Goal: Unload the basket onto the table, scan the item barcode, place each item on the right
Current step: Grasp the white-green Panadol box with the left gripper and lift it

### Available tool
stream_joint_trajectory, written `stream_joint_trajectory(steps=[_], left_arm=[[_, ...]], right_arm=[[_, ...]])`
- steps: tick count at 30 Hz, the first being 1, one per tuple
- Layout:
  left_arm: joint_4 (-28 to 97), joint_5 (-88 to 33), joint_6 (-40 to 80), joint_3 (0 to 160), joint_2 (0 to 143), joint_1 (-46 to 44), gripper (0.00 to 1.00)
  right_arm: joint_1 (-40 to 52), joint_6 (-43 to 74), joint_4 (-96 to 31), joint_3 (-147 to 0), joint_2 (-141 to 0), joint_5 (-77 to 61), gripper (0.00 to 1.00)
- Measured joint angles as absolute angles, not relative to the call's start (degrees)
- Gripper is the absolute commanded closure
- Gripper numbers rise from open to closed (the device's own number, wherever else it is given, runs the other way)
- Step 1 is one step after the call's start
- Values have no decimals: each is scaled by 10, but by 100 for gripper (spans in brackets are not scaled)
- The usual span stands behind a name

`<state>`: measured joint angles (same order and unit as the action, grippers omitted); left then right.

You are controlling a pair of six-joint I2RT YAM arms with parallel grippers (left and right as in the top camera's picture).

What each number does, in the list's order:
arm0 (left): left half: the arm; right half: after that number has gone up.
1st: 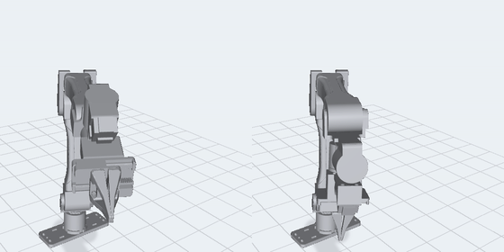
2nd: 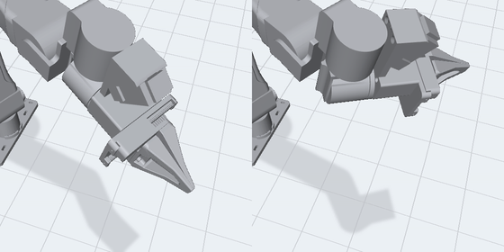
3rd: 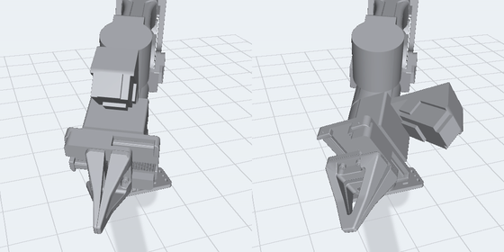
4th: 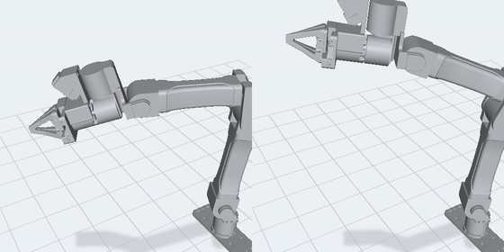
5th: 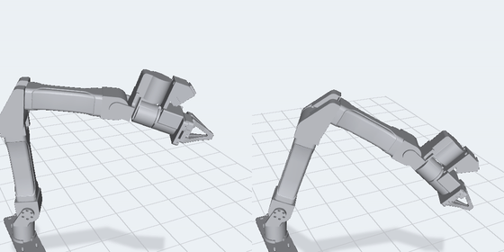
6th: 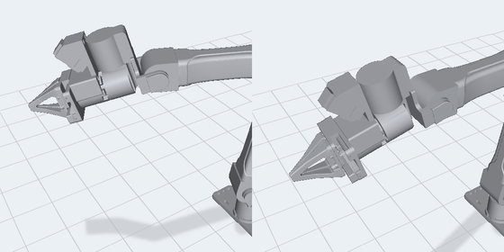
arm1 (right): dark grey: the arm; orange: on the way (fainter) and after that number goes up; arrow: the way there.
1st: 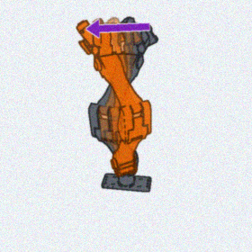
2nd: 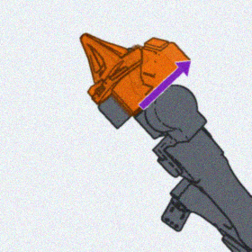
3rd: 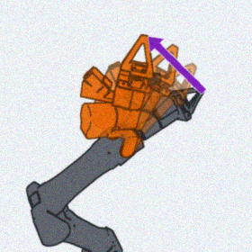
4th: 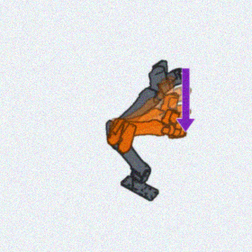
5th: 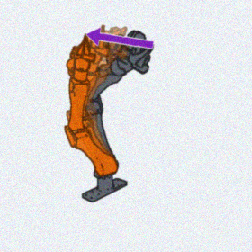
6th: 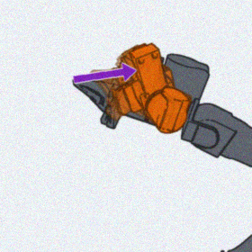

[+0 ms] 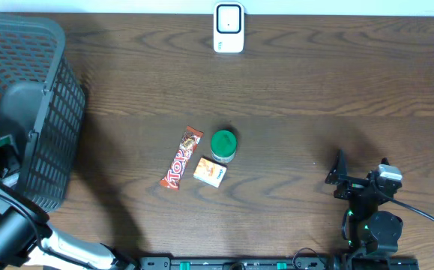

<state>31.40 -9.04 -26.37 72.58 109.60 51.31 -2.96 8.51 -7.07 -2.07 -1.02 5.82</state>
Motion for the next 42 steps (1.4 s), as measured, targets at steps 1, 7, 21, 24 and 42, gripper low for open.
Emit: stream_joint_trajectory(steps=[1, 7, 21, 24, 42], left_arm=[[314, -90, -261, 726, 1095, 506, 49], [307, -87, -244, 720, 1040, 456, 49], [282, -115, -132, 719, 761, 434, 49], [288, -171, -106, 719, 724, 434, 49], [363, -597, 13, 719, 672, 355, 50]], right_arm=[[-30, 85, -70, -21, -10, 58, 1], [-30, 85, -70, -21, -10, 58, 1], [-30, 85, -70, -21, -10, 58, 1], [-30, 85, -70, -21, -10, 58, 1], [-30, 85, -70, -21, -10, 58, 1]])
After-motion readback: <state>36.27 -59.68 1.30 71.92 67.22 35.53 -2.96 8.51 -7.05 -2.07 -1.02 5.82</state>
